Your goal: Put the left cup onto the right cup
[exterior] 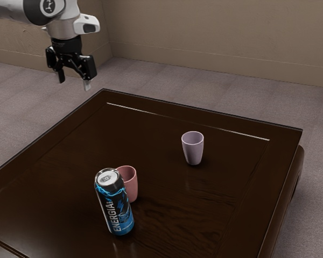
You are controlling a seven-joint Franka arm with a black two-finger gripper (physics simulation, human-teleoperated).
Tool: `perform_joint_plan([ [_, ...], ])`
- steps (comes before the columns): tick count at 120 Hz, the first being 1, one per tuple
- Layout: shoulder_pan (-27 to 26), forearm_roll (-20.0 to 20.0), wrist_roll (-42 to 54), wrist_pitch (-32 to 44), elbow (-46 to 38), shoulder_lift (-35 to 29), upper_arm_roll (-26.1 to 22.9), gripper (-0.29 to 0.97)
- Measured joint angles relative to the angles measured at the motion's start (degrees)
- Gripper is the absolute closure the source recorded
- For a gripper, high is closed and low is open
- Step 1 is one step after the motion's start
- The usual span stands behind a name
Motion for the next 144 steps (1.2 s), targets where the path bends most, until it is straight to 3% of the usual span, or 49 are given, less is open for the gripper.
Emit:
perform_joint_plan([
  [39, -1.1, 0.2, -6.0, 4.5, -3.0, 2.8, -5.7, 0.0],
  [81, -1.0, -0.5, -28.7, 14.4, -13.9, 3.4, -8.2, 0.0],
  [116, -1.3, 1.0, -50.2, 21.5, -17.1, 5.0, -14.9, 0.0],
  [144, -1.2, 1.1, -62.0, 26.2, -20.8, 6.5, -14.2, 0.0],
])
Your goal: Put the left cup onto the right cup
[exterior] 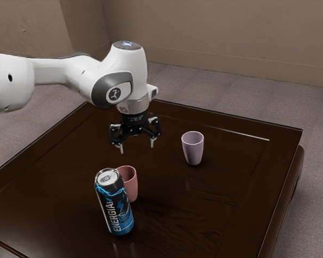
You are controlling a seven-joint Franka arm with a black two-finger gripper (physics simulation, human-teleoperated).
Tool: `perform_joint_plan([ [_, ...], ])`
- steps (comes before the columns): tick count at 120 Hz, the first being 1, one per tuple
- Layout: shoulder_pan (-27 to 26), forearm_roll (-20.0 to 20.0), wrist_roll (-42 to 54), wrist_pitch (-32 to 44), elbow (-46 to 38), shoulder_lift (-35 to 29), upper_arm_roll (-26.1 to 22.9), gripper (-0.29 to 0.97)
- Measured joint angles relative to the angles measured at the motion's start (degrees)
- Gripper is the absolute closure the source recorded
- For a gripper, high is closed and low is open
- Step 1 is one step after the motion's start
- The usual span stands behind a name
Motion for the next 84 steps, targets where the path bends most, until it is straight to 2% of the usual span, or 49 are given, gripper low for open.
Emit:
perform_joint_plan([
  [31, 0.2, 0.4, -7.4, 9.6, -9.5, 1.0, 1.0, 0.0],
  [56, 0.5, 2.6, -10.7, 13.7, -6.3, 4.1, 1.7, 0.0],
  [71, 0.7, 2.8, -11.9, 15.0, -4.3, 8.3, 2.7, 0.0],
  [84, 0.6, 2.6, -12.8, 15.7, -5.0, 8.8, 3.4, 0.0],
])
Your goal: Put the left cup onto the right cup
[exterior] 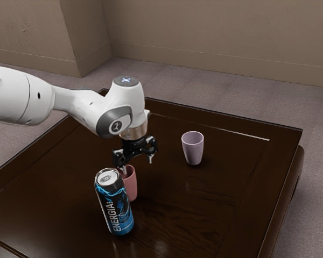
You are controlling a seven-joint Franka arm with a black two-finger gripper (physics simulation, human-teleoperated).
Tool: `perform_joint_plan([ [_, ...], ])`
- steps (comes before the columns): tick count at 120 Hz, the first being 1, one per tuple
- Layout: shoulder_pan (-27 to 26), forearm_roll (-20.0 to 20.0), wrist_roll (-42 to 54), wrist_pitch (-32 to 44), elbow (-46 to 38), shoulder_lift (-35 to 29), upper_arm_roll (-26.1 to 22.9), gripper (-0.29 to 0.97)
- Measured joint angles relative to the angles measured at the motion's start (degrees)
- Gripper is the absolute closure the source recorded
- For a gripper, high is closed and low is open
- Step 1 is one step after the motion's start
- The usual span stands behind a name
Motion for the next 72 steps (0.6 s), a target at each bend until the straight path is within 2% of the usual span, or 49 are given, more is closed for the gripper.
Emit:
perform_joint_plan([
  [9, 0.0, -0.1, -0.7, 0.6, -0.6, 0.4, 0.6, 0.04],
  [28, -0.1, -0.3, -2.2, 1.1, -0.7, 0.5, 0.7, 0.43],
  [41, -0.1, -0.4, -3.0, 1.1, -0.7, 0.5, 0.7, 0.6],
  [54, -0.1, -0.4, -3.7, 0.4, -0.4, 0.2, 0.7, 0.69],
  [72, -0.2, -0.3, -4.4, -0.4, -0.2, 0.0, 0.7, 0.73],
])
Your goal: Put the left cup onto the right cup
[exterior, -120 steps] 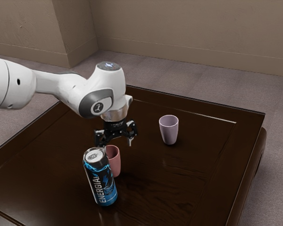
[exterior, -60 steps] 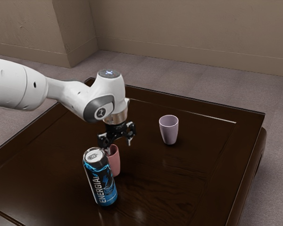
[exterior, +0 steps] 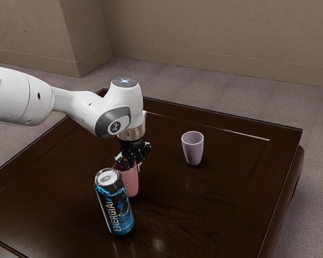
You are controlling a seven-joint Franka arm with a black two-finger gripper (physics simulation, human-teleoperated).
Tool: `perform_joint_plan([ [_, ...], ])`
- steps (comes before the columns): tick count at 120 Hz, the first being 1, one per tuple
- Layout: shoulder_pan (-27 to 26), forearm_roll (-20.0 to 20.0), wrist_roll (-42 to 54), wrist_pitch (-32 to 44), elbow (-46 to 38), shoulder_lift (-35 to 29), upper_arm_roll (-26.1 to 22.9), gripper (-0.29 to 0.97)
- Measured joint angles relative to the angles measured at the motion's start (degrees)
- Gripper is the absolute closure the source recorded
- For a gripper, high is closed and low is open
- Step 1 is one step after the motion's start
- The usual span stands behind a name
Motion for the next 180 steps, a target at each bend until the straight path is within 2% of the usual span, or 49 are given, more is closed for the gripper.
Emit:
perform_joint_plan([
  [29, -0.2, 0.1, 0.3, -5.2, 4.2, -2.4, 0.0, 0.77],
  [54, -0.3, -0.9, 5.0, -15.8, 16.6, -3.1, -0.1, 0.78],
  [65, -0.4, -1.1, 7.8, -20.5, 22.8, -2.4, -1.6, 0.78],
  [93, -0.5, -0.3, 14.1, -29.9, 43.7, 8.9, -9.7, 0.78],
  [107, -0.6, 3.6, 16.6, -31.9, 54.0, 16.3, -14.8, 0.78],
  [125, -1.5, 8.8, 19.4, -33.5, 65.1, 24.6, -17.8, 0.78],
  [141, -2.9, 11.7, 21.4, -33.1, 67.1, 27.3, -19.1, 0.78],
  [180, -3.8, 14.5, 25.3, -26.9, 67.0, 30.1, -19.7, 0.78],
])
